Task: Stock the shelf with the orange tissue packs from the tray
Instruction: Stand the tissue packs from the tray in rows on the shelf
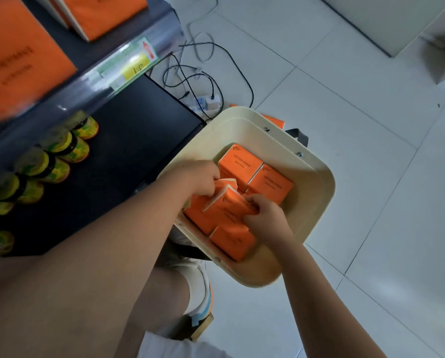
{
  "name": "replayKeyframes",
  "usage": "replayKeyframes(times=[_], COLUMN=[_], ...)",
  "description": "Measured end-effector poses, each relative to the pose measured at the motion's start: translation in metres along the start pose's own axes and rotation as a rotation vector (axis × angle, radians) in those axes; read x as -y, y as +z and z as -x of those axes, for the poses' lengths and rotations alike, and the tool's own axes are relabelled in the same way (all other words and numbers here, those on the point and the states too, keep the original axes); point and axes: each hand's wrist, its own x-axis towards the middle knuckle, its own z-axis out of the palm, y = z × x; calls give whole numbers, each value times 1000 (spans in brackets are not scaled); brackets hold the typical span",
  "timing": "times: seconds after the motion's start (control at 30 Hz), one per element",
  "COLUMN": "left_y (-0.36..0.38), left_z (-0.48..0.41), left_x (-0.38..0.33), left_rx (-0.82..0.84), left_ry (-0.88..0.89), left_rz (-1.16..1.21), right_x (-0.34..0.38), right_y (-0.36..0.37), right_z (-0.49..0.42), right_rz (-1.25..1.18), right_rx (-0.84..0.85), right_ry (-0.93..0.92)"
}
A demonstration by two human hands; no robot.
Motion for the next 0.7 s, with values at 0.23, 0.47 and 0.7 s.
replayKeyframes(times=[0.23,0.47,0.7], left_y=[-92,-139,-160], left_z=[75,144,166], left_x=[-12,2,2], left_rx=[-80,-299,-505], left_ry=[40,5,15], left_rz=[128,295,606], right_x=[80,187,274], right_y=[-92,-148,-163], right_z=[15,24,10], right_rz=[-6,-299,-221], right_rx=[50,49,-44], right_ry=[-234,-491,-759])
